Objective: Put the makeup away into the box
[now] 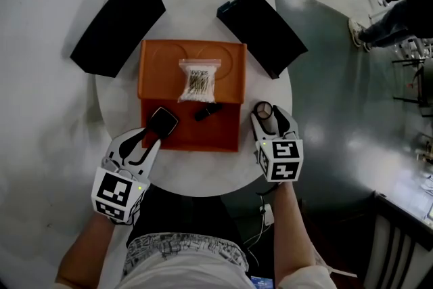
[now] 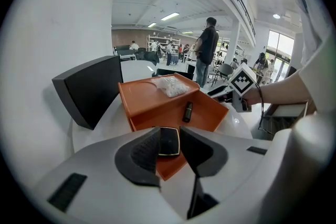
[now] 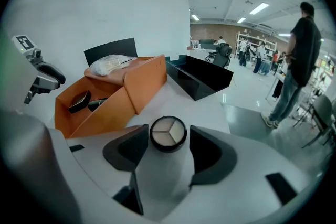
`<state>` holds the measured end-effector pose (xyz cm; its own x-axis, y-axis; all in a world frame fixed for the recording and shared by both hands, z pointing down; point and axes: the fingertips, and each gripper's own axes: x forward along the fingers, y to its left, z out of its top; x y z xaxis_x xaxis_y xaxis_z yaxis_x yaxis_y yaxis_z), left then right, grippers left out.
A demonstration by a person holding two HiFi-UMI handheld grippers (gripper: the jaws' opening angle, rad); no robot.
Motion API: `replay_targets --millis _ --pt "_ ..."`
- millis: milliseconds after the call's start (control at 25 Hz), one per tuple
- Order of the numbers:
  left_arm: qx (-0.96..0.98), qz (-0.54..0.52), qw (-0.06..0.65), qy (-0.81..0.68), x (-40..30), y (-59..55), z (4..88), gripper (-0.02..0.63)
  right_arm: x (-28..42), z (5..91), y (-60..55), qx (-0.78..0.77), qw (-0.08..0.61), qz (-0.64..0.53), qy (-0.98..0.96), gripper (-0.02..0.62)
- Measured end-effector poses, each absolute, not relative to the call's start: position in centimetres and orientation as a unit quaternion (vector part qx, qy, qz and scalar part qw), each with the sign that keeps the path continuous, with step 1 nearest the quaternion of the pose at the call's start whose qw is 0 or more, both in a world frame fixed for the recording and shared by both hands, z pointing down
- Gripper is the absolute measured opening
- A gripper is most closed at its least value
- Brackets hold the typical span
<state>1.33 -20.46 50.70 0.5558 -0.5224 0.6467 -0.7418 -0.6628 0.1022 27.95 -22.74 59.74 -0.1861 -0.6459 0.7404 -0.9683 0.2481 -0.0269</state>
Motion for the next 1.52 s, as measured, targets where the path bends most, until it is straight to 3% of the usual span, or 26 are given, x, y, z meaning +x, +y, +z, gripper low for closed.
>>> replay_targets --millis 240,760,1200,1520 --pt "0.862 0.295 0.185 -0.368 0.9 -20.1 50.6 0.129 27.9 59.8 -22.9 0.56 0.316 0.253 -0.723 0.227" --pt "0.874 0.272 0.171 -0.365 0.6 -19.9 48.5 0.124 27.5 56.2 -21.1 0.569 0.303 0.248 -0.723 0.225" --pt "0.881 0.24 0.164 -0.372 -2.3 -19.8 47.1 0.124 21.5 51.5 -19.8 0.543 0.306 0.224 -0.749 0.225" --pt "0.863 0.227 0.198 -0.406 -7.5 -19.3 48.5 0.124 17.0 52.1 -20.0 0.508 0.328 0.222 -0.765 0.225"
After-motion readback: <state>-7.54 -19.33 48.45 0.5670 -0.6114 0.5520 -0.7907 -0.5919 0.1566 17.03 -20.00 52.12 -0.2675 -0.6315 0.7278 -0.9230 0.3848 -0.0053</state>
